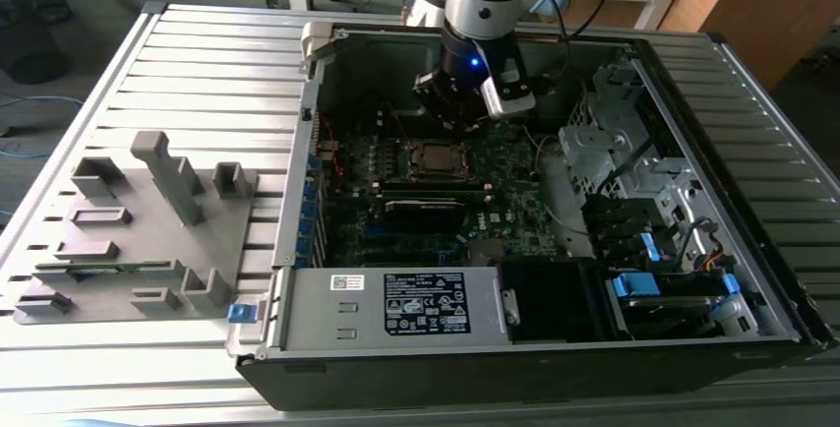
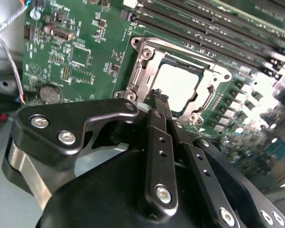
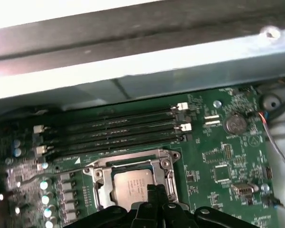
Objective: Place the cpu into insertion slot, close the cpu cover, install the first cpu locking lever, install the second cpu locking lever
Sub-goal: 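Close the cpu cover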
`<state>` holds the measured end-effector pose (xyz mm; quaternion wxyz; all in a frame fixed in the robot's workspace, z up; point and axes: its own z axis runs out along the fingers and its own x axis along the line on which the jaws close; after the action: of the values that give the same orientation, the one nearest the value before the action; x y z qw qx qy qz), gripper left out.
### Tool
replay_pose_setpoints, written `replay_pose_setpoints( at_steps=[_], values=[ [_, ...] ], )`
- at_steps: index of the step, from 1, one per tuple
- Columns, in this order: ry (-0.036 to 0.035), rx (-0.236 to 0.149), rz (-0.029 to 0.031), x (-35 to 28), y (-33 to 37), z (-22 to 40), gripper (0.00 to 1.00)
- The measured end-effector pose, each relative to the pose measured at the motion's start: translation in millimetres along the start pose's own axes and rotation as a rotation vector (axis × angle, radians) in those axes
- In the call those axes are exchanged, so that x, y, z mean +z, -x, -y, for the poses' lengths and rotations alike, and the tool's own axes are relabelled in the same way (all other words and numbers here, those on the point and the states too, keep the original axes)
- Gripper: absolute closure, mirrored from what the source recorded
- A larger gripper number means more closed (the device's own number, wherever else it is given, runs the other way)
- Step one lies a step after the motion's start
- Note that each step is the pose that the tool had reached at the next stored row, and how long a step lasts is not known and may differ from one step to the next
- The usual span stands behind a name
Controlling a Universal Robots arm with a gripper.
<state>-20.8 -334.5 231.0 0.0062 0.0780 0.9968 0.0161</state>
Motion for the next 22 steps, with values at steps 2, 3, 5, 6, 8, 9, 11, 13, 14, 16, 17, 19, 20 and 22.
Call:
replay_pose_setpoints(
  at_steps=[2, 3, 5, 6, 8, 9, 11, 13, 14, 16, 17, 19, 20, 22],
  values=[
    [0.0004, -0.037, -0.0012, 0.2, 0.0, 0.0, 0.89],
    [0.0005, -0.055, -0.0018, 0.3, 0.0, 0.0, 0.89],
    [0.0007, -0.089, -0.0029, 0.4, 0.0, 0.0, 0.89],
    [0.0001, -0.097, -0.0031, 0.5, -0.1, 0.0, 0.89],
    [-0.0012, -0.098, -0.0031, 0.5, -0.6, 0.1, 0.89],
    [-0.001, -0.098, -0.0029, 0.9, -1.3, 0.2, 0.89],
    [-0.0011, -0.098, -0.0029, 2.1, -3.3, 0.6, 0.89],
    [-0.0013, -0.098, -0.003, 3.0, -6.4, 1.1, 0.89],
    [-0.0013, -0.098, -0.003, 3.5, -8.0, 1.4, 0.89],
    [-0.0013, -0.098, -0.003, 4.3, -11.4, 2.0, 0.89],
    [-0.0013, -0.098, -0.003, 4.6, -13.0, 2.2, 0.89],
    [-0.0013, -0.098, -0.003, 4.9, -14.9, 2.5, 0.89],
    [-0.0013, -0.098, -0.003, 4.9, -14.9, 2.5, 0.89],
    [-0.0013, -0.098, -0.003, 5.0, -14.9, 2.5, 0.89]
  ],
)
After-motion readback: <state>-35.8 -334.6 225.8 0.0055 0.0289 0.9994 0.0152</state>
